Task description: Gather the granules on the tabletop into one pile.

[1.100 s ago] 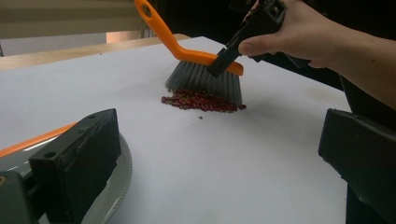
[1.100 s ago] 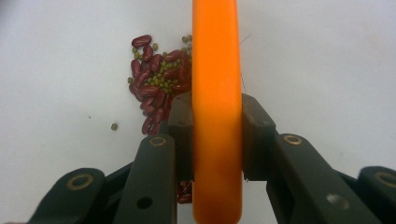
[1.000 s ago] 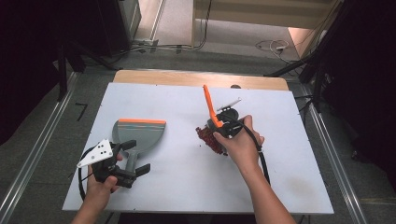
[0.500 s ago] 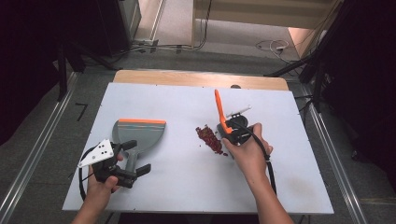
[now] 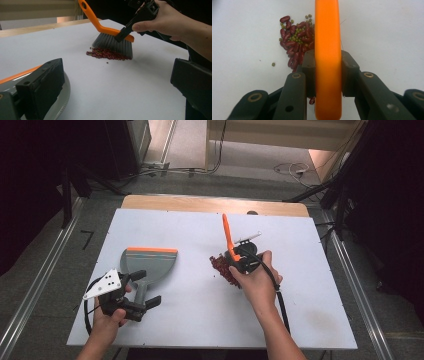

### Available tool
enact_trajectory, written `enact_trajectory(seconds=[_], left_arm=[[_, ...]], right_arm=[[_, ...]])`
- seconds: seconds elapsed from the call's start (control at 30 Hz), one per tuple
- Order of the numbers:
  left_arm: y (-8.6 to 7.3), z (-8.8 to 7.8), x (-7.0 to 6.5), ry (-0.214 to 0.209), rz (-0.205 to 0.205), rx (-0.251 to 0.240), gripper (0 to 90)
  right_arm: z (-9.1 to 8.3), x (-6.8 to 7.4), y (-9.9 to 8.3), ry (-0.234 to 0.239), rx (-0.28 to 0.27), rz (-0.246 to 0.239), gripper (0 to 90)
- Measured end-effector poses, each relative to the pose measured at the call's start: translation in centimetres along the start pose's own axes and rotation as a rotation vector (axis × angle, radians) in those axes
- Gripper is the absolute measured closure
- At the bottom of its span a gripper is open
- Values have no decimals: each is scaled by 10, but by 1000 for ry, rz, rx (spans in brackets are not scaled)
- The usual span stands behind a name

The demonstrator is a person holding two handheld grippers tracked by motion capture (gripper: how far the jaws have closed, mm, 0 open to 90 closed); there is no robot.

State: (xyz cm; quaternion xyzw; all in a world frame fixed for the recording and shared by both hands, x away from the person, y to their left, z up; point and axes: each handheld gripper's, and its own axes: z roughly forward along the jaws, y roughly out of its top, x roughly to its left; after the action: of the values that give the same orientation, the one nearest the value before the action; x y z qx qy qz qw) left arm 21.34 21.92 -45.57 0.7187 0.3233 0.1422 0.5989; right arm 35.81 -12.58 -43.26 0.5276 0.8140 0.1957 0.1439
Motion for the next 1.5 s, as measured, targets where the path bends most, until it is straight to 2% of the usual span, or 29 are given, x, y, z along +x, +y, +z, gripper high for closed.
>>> enact_trajectory(seconds=[0.13,0.3,0.4,0.5,0.67,0.8,0.93,1.07,1.27,1.33,1.5], left_arm=[[0,0,0,1,1,1,0],[0,-1,0,3,-3,1,0],[0,-1,1,3,-3,1,0],[0,0,0,3,-1,0,0],[0,1,-1,4,0,8,0],[-1,1,-1,2,0,9,0],[-1,1,0,4,0,7,0],[-1,0,1,5,-2,6,0],[-1,0,1,6,-1,8,0],[-1,0,1,6,-1,8,0],[-2,2,1,12,3,19,0]], right_arm=[[-1,1,2,8,-4,-6,685],[-15,-6,1,24,-41,-55,685],[-25,-10,-3,87,-64,-140,684],[-30,-8,-9,169,-69,-261,684],[-28,-6,-17,283,-30,-380,684],[-15,-1,-19,322,6,-452,685],[-6,-2,-16,366,4,-466,684],[-2,-8,-11,353,3,-454,684],[-2,-9,-8,326,-5,-454,684],[-5,-10,-8,324,-11,-439,684],[-26,-24,-13,385,-81,-384,684]])
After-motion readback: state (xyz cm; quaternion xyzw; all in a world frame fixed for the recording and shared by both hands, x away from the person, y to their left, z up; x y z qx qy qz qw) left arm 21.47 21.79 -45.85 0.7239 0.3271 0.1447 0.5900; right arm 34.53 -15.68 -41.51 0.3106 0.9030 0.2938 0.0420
